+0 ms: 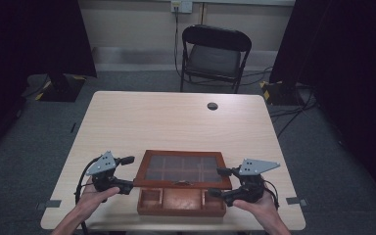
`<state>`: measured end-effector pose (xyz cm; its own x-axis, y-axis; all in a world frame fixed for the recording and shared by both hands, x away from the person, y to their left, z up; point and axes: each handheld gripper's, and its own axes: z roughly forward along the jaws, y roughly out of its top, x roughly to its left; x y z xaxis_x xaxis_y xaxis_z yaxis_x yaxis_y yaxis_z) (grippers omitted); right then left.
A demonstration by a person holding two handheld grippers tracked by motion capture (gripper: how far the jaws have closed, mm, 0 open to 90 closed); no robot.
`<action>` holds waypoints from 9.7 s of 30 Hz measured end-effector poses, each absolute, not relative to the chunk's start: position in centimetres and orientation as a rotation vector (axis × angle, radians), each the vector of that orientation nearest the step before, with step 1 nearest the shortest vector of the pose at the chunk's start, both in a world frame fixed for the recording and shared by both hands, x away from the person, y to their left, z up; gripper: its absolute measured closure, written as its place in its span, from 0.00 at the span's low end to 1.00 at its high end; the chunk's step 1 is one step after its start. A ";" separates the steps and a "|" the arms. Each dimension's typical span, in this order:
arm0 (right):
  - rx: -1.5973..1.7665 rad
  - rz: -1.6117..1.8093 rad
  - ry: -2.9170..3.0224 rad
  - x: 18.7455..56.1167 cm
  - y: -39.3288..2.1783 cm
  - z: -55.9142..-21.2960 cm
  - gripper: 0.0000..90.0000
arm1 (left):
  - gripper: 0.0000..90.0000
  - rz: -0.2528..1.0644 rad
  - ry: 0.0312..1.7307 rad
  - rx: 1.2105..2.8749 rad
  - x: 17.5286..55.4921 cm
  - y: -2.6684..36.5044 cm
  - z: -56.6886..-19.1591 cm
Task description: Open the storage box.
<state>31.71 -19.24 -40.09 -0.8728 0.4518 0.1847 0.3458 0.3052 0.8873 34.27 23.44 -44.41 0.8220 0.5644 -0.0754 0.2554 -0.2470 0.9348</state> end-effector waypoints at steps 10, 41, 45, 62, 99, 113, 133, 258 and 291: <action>0.723 1.622 2.435 32.3 -19.5 -39.7 0.18 | 0.18 0.317 0.593 1.815 34.7 22.8 -43.7; 0.830 1.569 2.302 35.9 -20.6 -40.5 0.41 | 0.23 0.325 0.606 1.790 36.6 20.6 -42.2; 0.832 1.578 2.280 36.3 -20.5 -40.4 0.46 | 0.27 0.332 0.609 1.772 37.0 20.5 -41.9; 0.918 1.609 2.252 39.0 -20.8 -40.2 0.53 | 0.36 0.345 0.657 1.741 39.0 20.4 -41.3; 1.042 1.523 2.176 42.4 -20.2 -42.0 0.63 | 0.59 0.320 0.802 1.811 42.9 20.2 -42.4; 1.070 1.495 2.153 43.4 -19.8 -42.3 0.65 | 0.62 0.307 0.838 1.785 44.1 20.3 -42.8; 1.113 1.482 2.127 44.5 -19.8 -43.0 0.68 | 0.65 0.291 0.871 1.776 45.2 20.3 -43.7; 1.399 1.419 2.151 47.9 -19.1 -47.3 0.26 | 0.31 0.070 1.111 1.778 48.9 20.0 -48.0; 1.402 1.275 2.149 42.3 -23.5 -45.5 0.21 | 0.28 0.236 1.079 1.891 43.7 25.2 -46.7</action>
<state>42.29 -23.54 -45.50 -0.4926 0.8413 0.2225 0.5986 0.1420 0.7883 43.68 25.24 -46.72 0.5980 0.7602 -0.2541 0.5848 -0.1970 0.7869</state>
